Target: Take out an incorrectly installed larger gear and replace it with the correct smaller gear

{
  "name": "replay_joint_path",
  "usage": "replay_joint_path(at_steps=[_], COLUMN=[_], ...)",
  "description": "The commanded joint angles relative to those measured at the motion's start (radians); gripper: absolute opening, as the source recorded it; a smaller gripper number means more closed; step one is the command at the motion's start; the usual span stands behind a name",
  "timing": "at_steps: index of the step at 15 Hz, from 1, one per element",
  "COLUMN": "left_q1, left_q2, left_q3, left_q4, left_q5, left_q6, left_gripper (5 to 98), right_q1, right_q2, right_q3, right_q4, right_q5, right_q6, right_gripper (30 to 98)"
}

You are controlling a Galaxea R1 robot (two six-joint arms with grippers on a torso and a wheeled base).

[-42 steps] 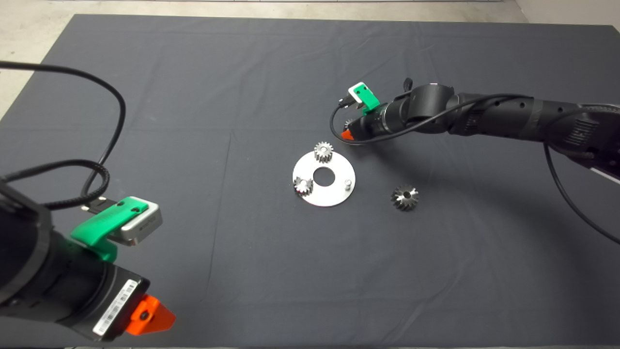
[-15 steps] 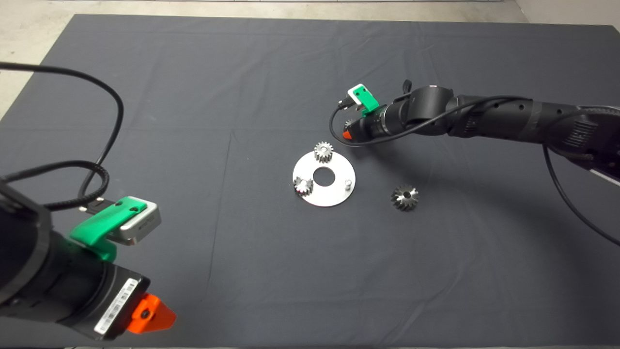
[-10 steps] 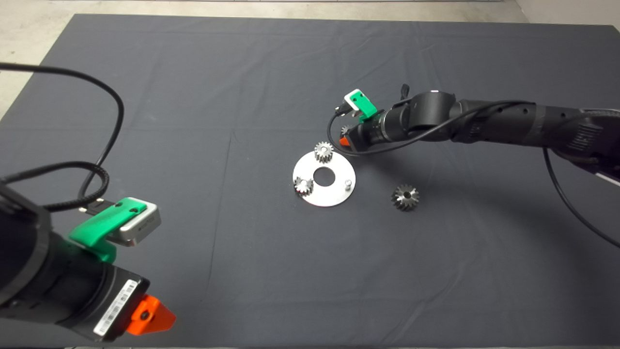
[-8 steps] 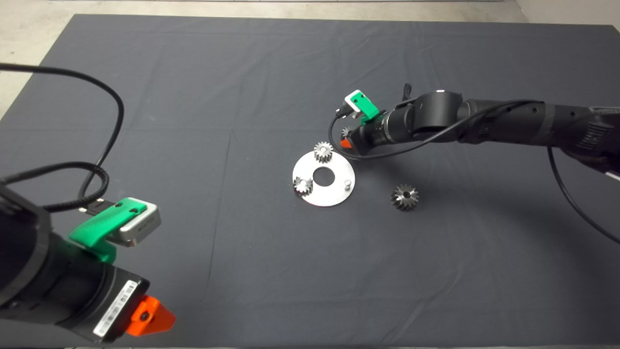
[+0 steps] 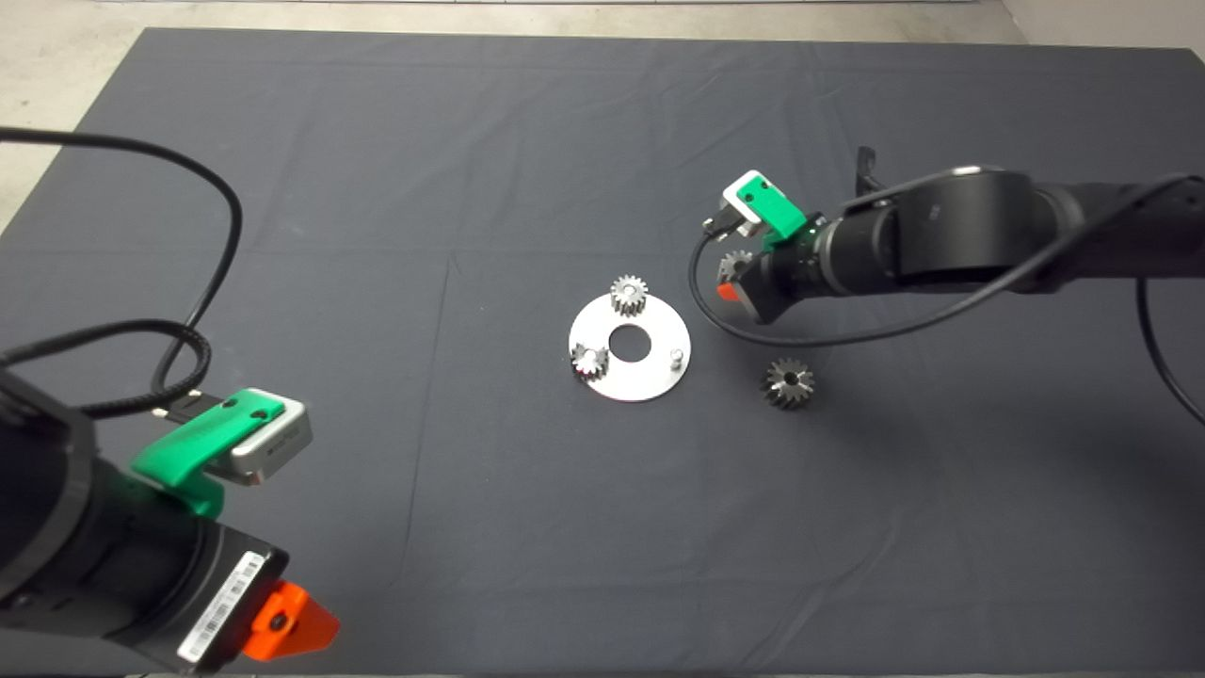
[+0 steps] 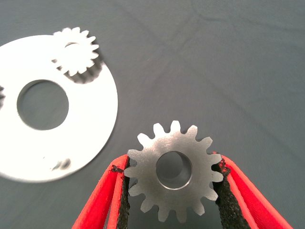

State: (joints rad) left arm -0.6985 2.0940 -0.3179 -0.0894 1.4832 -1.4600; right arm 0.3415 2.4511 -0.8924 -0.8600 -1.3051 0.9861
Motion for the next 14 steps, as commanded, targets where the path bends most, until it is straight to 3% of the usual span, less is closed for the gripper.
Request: replay_joint_path(at_steps=[1, 2, 4, 5, 14], left_q1=[-0.009, -0.009, -0.009, -0.009, -0.009], left_q2=[-0.001, -0.001, -0.001, -0.001, 0.004], left_q3=[0.015, 0.014, 0.014, 0.014, 0.01], left_q4=[-0.009, -0.009, -0.009, -0.009, -0.006], left_q5=[0.001, 0.0, 0.0, 0.0, -0.024], left_q6=[-0.001, 0.0, -0.002, -0.003, 0.0], left_gripper=[97.7, 97.7, 97.7, 97.7, 97.7], right_q1=[0.042, 0.041, 0.041, 0.039, 0.001], right_q2=[-0.038, -0.036, -0.039, -0.034, 0.025], right_q3=[0.143, 0.15, 0.152, 0.153, 0.176], right_q4=[0.007, 0.007, 0.007, 0.003, -0.001], right_q5=[-0.065, -0.065, -0.069, -0.074, -0.076], right_q6=[0.105, 0.122, 0.226, 0.24, 0.272], right_gripper=[39.5, 39.5, 39.5, 39.5, 39.5])
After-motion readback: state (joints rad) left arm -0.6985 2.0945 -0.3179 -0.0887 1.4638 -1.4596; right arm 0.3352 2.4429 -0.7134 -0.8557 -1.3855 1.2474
